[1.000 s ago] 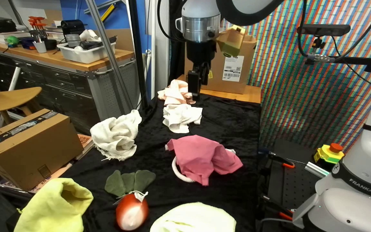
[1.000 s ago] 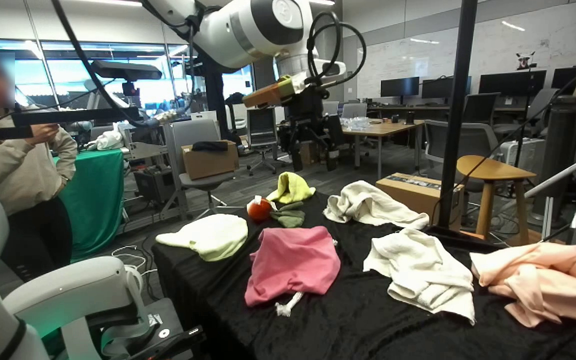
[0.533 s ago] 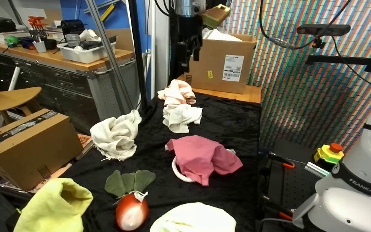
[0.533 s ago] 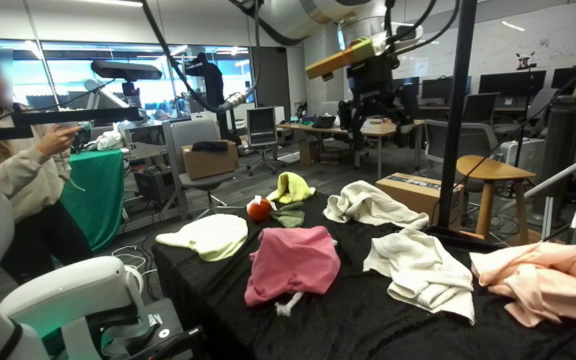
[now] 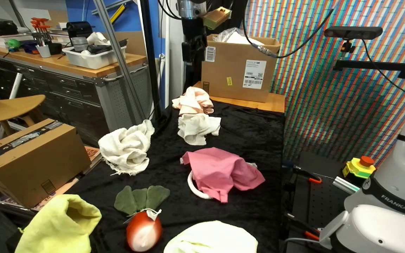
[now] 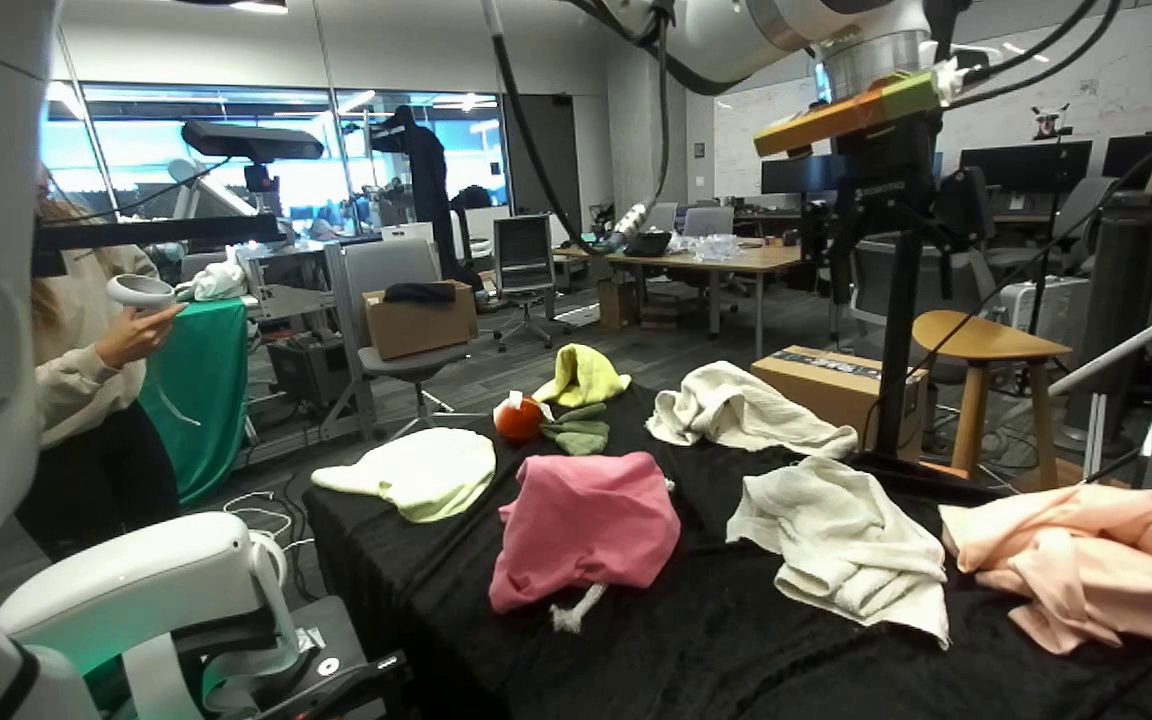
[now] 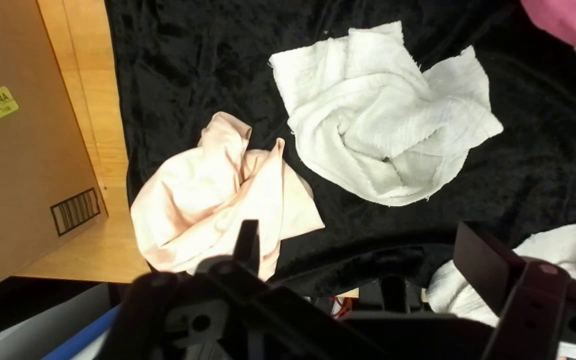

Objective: Place the t-shirts, towels and radish in a pile on the table

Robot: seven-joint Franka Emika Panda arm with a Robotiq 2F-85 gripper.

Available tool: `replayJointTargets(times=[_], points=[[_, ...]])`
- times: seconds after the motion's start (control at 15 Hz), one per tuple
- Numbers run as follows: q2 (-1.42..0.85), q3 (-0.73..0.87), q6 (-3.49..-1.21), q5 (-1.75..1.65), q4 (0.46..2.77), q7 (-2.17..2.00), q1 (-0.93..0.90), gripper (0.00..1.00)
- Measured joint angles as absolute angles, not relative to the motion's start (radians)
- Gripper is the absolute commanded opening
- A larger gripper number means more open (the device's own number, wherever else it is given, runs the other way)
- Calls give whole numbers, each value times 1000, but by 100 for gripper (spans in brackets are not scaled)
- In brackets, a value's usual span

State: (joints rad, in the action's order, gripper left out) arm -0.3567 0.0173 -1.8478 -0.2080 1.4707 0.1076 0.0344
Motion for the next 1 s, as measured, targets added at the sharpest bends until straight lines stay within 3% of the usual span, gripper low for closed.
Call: replayJointTargets(times=[0.33, 1.0], points=[[-526, 18, -1848, -163, 1316, 119, 68, 100], [-670, 34, -1864, -69, 1236, 97, 149, 100]])
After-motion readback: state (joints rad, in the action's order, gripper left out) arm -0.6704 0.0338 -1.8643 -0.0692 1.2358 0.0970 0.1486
